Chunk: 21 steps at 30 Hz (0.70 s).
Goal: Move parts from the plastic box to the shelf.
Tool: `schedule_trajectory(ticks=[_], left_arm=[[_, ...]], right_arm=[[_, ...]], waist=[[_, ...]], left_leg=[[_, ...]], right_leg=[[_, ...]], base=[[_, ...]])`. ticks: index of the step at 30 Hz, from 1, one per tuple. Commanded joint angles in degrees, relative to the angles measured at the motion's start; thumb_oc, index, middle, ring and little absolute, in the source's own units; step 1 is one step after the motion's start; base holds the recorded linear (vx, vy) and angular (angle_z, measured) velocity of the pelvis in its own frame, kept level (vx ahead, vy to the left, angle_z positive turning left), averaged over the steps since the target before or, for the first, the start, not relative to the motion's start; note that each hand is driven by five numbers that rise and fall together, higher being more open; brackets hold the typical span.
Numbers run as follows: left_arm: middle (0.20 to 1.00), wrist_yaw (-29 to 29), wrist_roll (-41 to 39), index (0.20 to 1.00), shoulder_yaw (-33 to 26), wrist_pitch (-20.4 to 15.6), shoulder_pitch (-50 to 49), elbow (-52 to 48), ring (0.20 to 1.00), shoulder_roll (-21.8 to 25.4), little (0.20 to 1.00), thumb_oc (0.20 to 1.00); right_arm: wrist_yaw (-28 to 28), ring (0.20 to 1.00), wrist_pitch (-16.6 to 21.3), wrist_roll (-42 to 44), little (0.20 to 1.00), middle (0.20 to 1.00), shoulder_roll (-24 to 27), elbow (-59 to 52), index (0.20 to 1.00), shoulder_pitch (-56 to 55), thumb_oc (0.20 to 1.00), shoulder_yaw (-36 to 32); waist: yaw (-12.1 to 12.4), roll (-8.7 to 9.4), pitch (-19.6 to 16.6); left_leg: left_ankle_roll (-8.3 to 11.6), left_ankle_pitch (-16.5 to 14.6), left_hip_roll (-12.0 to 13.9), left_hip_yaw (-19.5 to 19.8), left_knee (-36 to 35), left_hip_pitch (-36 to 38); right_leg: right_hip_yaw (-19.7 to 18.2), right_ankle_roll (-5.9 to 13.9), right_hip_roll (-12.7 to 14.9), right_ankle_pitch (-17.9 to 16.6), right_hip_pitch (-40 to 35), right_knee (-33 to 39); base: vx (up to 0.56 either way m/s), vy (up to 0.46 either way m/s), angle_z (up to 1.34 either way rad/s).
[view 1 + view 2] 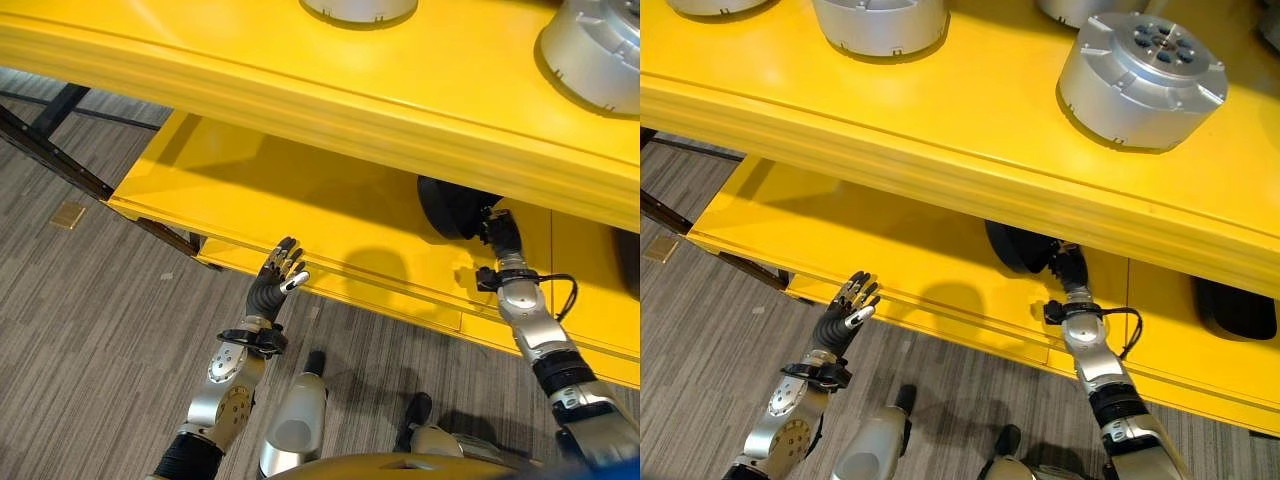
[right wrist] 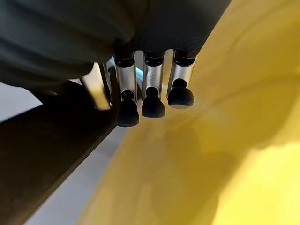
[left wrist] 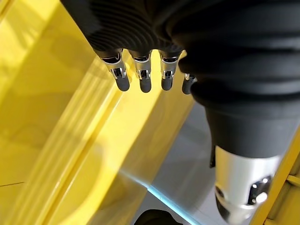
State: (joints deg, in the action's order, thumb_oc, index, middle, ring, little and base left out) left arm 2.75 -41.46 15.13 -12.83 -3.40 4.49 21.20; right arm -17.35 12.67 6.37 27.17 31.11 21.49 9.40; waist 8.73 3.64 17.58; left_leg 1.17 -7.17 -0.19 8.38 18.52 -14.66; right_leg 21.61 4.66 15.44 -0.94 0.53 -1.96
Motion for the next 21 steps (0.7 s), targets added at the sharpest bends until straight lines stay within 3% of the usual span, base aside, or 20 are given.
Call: schedule_trajectory(ticks=[1,14,21], left_arm=[[1.000,2.8,0.0,1.000,-0.2,-3.2,-0.9,-5.7,1.000,1.4,1.000,1.000],[1.000,5.0,-1.4,1.000,2.1,-2.7,-0.7,-5.6,1.000,4.0,1.000,1.000],[1.000,4.9,-1.8,1.000,3.0,-2.7,1.2,-5.9,1.000,5.3,1.000,1.000]], right_arm=[[-2.4,0.200,2.5,-0.3,0.200,0.200,4.6,0.2,0.200,7.1,0.200,-2.1],[-1.2,0.200,1.0,-3.3,0.200,0.200,13.1,7.1,0.200,19.1,0.200,4.0],[-1.6,0.200,0.5,-5.0,0.200,0.200,17.6,6.9,0.200,23.8,0.200,5.7]], waist=[[0.2,-0.57,-2.3],[-1.0,-1.34,-0.1],[-2.3,-2.46,1.3]], left_leg=[[3.58,3.0,4.3,0.5,-4.7,3.1],[4.14,2.2,5.1,-1.0,-1.4,2.2],[4.35,0.4,5.6,-0.9,5.7,-3.8]], right_leg=[[-3.4,3.70,3.2,2.6,0.2,-10.4],[-6.1,3.23,2.9,3.6,3.8,-14.7],[-8.5,2.73,3.5,6.0,10.5,-22.3]], base=[[-0.03,0.003,-0.05],[-0.04,0.007,-0.08],[-0.09,0.015,-0.11]])
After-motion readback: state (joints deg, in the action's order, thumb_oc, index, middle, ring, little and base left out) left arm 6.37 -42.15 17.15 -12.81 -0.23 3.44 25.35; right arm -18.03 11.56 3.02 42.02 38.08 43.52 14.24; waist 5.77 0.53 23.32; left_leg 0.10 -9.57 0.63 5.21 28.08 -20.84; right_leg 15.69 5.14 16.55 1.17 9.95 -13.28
